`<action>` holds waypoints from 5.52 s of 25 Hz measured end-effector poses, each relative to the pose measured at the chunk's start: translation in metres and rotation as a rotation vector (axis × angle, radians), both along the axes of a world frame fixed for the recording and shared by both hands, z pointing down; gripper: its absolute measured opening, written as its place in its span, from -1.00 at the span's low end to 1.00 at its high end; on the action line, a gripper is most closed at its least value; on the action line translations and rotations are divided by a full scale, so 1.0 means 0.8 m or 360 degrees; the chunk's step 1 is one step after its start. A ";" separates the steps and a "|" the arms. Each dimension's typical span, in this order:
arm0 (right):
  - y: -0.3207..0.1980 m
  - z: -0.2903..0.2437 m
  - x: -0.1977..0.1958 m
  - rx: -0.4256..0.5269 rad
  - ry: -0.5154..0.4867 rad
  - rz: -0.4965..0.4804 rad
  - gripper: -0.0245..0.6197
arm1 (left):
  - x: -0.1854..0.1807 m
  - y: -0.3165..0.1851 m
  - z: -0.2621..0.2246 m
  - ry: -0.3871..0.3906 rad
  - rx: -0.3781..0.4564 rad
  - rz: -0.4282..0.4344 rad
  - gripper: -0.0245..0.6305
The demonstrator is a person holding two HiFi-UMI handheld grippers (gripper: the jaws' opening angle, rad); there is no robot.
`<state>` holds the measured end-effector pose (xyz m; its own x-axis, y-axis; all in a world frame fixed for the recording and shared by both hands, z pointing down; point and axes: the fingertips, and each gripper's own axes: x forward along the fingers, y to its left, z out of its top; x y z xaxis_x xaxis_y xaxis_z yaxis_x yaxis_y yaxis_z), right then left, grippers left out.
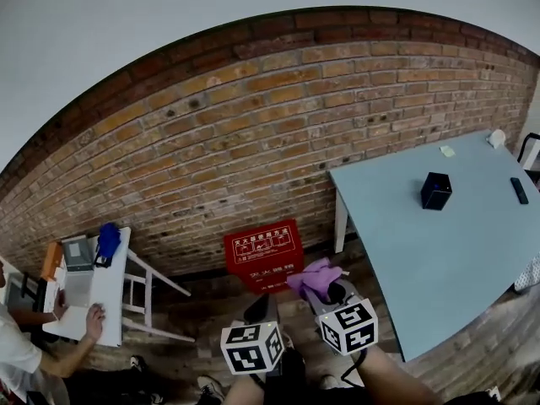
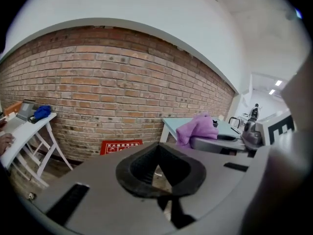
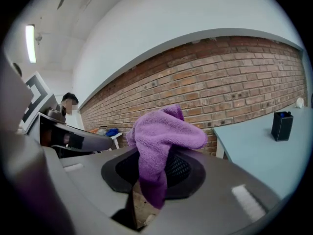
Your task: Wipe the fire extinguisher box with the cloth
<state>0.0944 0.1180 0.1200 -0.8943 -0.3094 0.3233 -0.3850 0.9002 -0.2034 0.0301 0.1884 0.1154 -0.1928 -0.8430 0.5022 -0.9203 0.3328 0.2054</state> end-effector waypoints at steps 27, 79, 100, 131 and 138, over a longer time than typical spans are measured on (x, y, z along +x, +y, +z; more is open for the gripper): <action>-0.204 0.206 -0.136 -0.0048 0.0685 -0.0001 -0.64 | -0.202 -0.219 0.159 0.0364 -0.0296 0.0358 -0.91; -0.389 0.677 -0.292 0.0121 0.0687 -0.1041 -0.65 | -0.122 -0.230 0.650 0.0455 -0.0882 0.0514 -0.91; -0.375 0.962 -0.275 0.0196 0.0732 -0.0844 -0.65 | -0.102 -0.183 0.898 0.0653 -0.0885 0.0715 -0.91; -0.321 0.668 -0.225 0.0756 0.0280 -0.0492 -0.65 | -0.128 -0.141 0.894 0.0704 -0.0600 0.0614 -0.91; -0.317 0.772 -0.217 0.0507 0.0433 -0.0514 -0.65 | -0.126 -0.138 0.891 0.0692 -0.0596 0.0603 -0.91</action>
